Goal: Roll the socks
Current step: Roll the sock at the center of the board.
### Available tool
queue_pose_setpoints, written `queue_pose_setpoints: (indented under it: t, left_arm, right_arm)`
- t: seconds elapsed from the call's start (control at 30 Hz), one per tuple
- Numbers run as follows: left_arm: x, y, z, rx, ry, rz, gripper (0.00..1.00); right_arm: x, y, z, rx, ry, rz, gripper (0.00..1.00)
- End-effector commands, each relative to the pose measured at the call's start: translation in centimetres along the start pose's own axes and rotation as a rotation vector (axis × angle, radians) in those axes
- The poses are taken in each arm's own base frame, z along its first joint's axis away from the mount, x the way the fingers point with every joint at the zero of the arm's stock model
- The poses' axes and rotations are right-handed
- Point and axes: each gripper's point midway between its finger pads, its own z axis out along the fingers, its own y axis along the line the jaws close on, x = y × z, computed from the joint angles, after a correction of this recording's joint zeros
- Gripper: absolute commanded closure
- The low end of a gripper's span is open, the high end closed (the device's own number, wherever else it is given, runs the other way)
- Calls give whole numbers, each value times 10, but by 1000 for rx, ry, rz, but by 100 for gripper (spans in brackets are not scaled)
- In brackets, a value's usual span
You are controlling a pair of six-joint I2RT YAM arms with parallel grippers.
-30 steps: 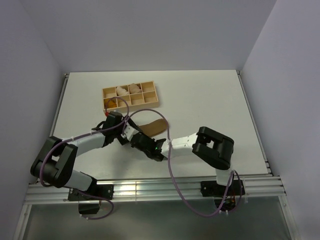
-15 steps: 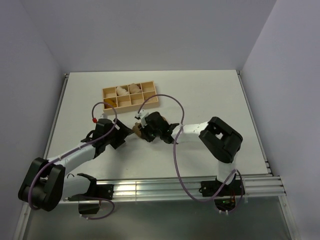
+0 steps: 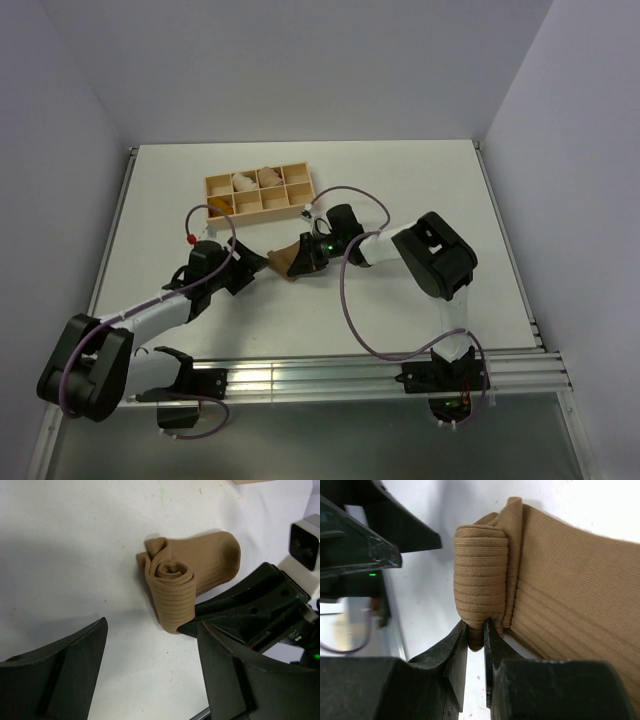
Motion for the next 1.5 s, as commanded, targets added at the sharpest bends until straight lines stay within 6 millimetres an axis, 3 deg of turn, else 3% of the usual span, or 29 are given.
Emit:
queue_pose_setpoints:
  t: [0.0,0.37,0.77,1.23,1.47]
  left_arm:
    - [0,-14,5,78,17,28,23]
    - [12,-2,28,46,74,24,27]
    - [21,0,48,14,92,50,31]
    - [18,16,60,-37,70,102,32]
    - [25,25,61,-51,96,100,38]
  right_arm:
    - [30,3,-1,-104,100,232,99]
    - [30,-16,-2,-149,120,389,94]
    - [31,-19,-1,-164,140,451,93]
    - [36,-24,-1,-152,167,469,92]
    - [36,-24,0,-153,167,475,92]
